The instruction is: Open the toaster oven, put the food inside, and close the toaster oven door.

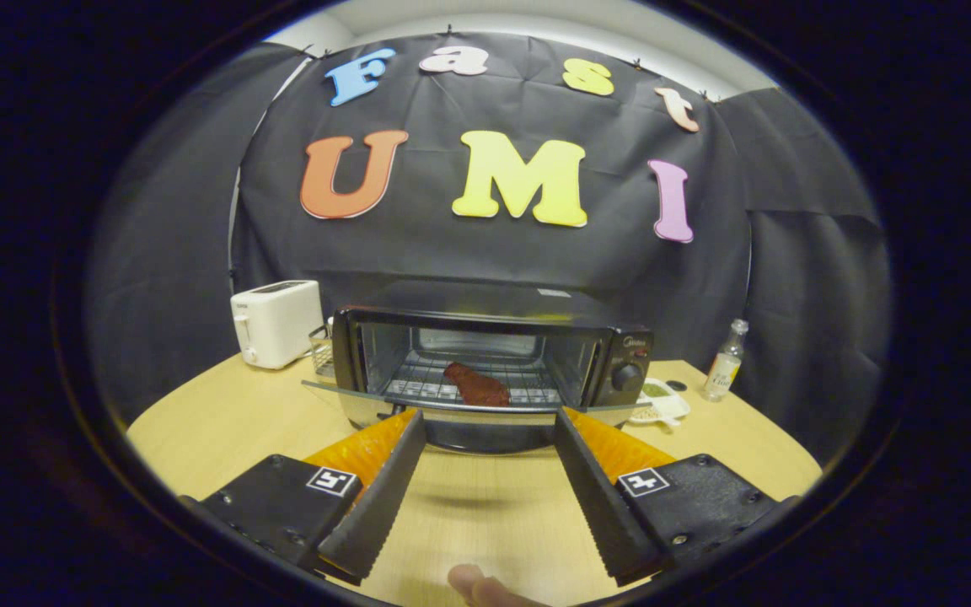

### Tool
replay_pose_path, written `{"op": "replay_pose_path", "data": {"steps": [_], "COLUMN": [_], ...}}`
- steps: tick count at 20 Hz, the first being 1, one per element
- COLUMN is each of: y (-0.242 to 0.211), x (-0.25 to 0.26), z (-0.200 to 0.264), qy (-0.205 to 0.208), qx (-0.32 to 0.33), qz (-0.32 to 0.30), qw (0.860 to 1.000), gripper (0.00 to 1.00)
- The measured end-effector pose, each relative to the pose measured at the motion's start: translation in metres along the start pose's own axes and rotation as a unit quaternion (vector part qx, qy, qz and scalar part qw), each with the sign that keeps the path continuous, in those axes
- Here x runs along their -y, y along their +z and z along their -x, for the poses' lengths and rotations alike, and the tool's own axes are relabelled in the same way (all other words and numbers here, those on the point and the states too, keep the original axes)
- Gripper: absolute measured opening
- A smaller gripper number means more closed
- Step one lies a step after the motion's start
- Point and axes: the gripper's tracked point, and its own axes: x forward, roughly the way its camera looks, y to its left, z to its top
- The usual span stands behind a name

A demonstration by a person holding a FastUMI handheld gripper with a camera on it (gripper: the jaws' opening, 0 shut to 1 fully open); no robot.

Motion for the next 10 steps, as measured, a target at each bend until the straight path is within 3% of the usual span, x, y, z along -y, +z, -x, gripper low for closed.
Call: {"op": "replay_pose_path", "data": {"steps": [10], "y": [0.051], "x": [-0.005], "z": [-0.041], "qy": [-0.028], "qx": [0.037], "qz": [0.029], "qw": [0.999], "gripper": [1.0]}}
